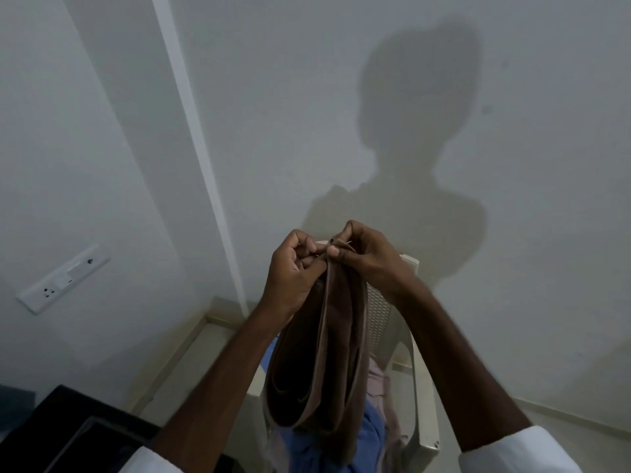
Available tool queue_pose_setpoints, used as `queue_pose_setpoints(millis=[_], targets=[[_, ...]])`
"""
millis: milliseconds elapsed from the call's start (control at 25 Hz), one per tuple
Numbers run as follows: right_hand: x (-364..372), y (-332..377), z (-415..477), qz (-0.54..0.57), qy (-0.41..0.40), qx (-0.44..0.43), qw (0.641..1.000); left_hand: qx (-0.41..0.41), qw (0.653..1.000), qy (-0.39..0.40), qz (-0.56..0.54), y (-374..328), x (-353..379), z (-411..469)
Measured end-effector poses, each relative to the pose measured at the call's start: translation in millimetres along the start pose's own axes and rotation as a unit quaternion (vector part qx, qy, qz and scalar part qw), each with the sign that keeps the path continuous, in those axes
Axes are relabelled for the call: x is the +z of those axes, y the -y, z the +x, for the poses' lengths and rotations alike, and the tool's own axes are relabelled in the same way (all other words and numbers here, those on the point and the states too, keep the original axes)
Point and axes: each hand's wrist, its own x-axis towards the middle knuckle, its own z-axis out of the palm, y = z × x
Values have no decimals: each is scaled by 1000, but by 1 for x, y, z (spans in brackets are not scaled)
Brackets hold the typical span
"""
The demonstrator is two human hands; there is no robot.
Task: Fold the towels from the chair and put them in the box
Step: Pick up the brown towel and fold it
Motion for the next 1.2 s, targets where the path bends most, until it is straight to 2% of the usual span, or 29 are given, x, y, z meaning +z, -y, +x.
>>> queue_pose_setpoints(millis=[80, 160, 240, 320, 440, 480, 560, 600, 680, 720, 760, 800, 880, 960, 1080, 1160, 1200], targets=[[-3, -3, -2, -41, 6, 55, 998, 2, 1000, 3, 23, 1, -1, -1], [-7, -5, -4, -122, 51, 82, 988, 6, 999, 7, 51, 5, -2, -3], [-7, -4, -4, -187, 58, 49, 979, 45, 993, -4, 107, 5, 0, -7], [-6, -2, -4, -203, 24, 10, 979, 107, 974, -18, 201, 10, -3, -14], [-9, 3, -6, -162, 7, -30, 986, 154, 922, 44, 353, 35, -16, -43], [-11, 5, -7, -150, 10, -40, 988, 130, 921, 77, 358, 41, -18, -54], [-14, 9, -6, -144, 18, -53, 988, -2, 926, 151, 346, 51, -19, -70], [-15, 10, -4, -146, 28, -58, 987, -80, 903, 209, 366, 62, -21, -76], [-17, 10, 0, -157, 48, -69, 984, -132, 815, 340, 450, 84, -32, -83], [-18, 9, 1, -164, 56, -71, 982, -135, 787, 381, 466, 94, -38, -87], [-20, 8, 2, -169, 64, -70, 981, -148, 780, 395, 463, 103, -45, -91], [-23, 5, 3, -175, 69, -66, 980, -116, 777, 405, 468, 118, -52, -91], [-31, -2, 4, -185, 50, -48, 980, -44, 793, 385, 471, 113, -56, -92], [-43, -11, 4, -171, -25, -18, 985, 29, 805, 361, 469, 81, -48, -89], [-62, -27, 4, -133, -136, 7, 982, 91, 827, 273, 483, 63, -60, -97], [-68, -35, 4, -93, -194, 29, 976, 138, 807, 242, 522, 56, -71, -101], [-71, -38, 4, -70, -220, 38, 972, 189, 782, 237, 545, 52, -73, -102]])
